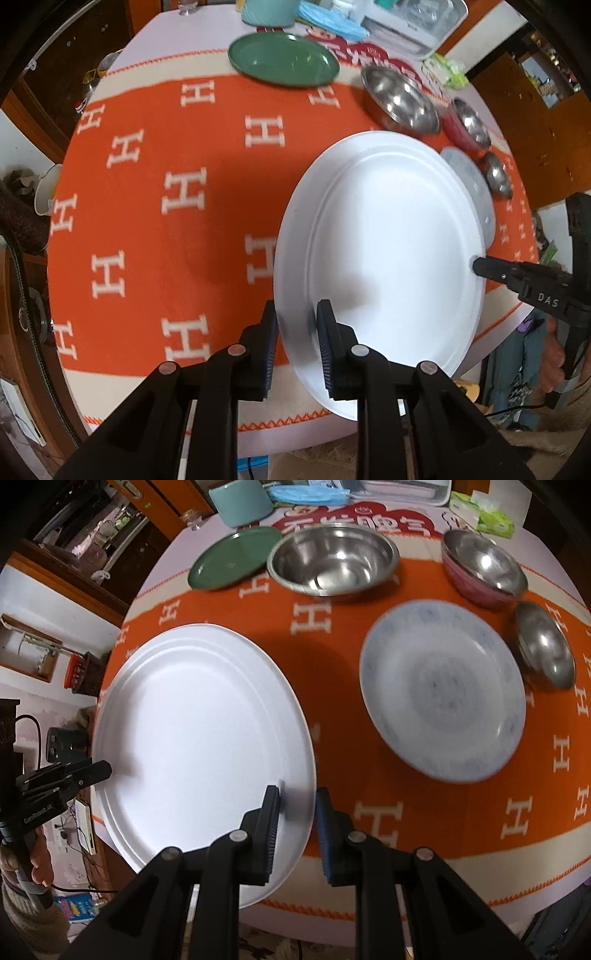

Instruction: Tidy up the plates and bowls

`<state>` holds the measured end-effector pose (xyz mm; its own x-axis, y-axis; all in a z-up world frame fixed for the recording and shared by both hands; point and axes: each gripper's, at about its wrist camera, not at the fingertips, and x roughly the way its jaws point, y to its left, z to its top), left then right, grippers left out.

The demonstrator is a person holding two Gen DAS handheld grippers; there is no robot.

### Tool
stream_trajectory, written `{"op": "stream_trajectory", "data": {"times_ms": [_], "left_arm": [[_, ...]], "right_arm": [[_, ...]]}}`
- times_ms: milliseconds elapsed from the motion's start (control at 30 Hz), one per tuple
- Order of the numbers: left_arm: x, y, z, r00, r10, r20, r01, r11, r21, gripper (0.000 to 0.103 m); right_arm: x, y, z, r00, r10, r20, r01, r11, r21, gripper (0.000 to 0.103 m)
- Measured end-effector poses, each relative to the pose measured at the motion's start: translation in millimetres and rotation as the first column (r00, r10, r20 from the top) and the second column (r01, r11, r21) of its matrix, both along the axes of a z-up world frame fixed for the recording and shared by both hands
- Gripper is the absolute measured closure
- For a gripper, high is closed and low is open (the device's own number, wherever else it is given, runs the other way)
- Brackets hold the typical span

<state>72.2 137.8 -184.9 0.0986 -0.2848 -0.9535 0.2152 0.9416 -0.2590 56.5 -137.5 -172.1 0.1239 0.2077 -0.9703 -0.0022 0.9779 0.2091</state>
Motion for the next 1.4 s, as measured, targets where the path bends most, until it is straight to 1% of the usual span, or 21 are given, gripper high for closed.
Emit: {"op": "stream_trajectory", "data": {"times_ms": [167, 233, 400, 600, 867, 1133, 1167, 1200, 1233, 1267, 1300, 1333, 1400], "left_arm": [[-17, -7, -27, 0.999, 0.005, -0.045, -0.005, 1.0, 0.006, 0.084], [-23, -12, -37, 0.999, 0.001, -0.049, 0.0, 1.0, 0.026, 0.084], [-34, -17, -53, 0.999, -0.006, -0.032, 0.009, 0.997, 0.073, 0.083], [-31, -20, -64, 0.999, 0.023, -0.039, -0.02, 0.996, 0.083, 0.083], [-26, -7, -71, 0.996, 0.075, -0.046, -0.07, 0.993, 0.098, 0.082], [-26, -11, -76, 0.997, 0.07, -0.037, -0.065, 0.99, 0.124, 0.08], [-27, -13, -77, 0.997, 0.07, -0.036, -0.065, 0.99, 0.125, 0.078], [-27, -15, -78, 0.997, 0.07, -0.036, -0.065, 0.99, 0.125, 0.072], [-27, -16, -78, 0.997, 0.072, -0.034, -0.067, 0.99, 0.121, 0.063], [-27, -16, -77, 0.997, 0.078, -0.03, -0.074, 0.99, 0.117, 0.056], [-28, -16, -76, 0.996, 0.084, -0.025, -0.08, 0.99, 0.12, 0.04], [-29, -15, -74, 0.996, 0.092, -0.012, -0.09, 0.988, 0.126, 0.031], [-29, -13, -69, 0.994, 0.107, 0.02, -0.109, 0.986, 0.13, 0.03]], "right_arm": [[-19, -8, -25, 0.999, -0.004, -0.037, 0.003, 1.0, -0.009, 0.084], [-24, -13, -37, 0.998, -0.022, -0.064, 0.022, 1.0, -0.002, 0.084], [-33, -16, -56, 0.996, -0.037, -0.083, 0.036, 0.999, -0.009, 0.084], [-36, -15, -61, 0.996, -0.044, -0.077, 0.043, 0.999, -0.007, 0.084], [-29, -4, -59, 0.999, -0.023, -0.045, 0.022, 1.0, -0.015, 0.084], [-27, -1, -62, 0.999, -0.006, -0.045, 0.004, 0.999, -0.038, 0.082], [-27, 0, -62, 0.999, -0.005, -0.045, 0.003, 0.999, -0.041, 0.082], [-28, 0, -62, 0.999, -0.002, -0.038, 0.001, 0.999, -0.043, 0.082], [-28, 2, -61, 1.0, 0.003, -0.03, -0.004, 0.999, -0.045, 0.082], [-29, 4, -60, 1.0, 0.012, -0.019, -0.013, 0.999, -0.051, 0.082], [-30, 7, -58, 1.0, 0.018, -0.009, -0.018, 0.998, -0.061, 0.082], [-31, 8, -57, 1.0, 0.024, 0.002, -0.024, 0.997, -0.072, 0.081], [-32, 8, -55, 1.0, 0.025, 0.017, -0.024, 0.996, -0.083, 0.078]]}}
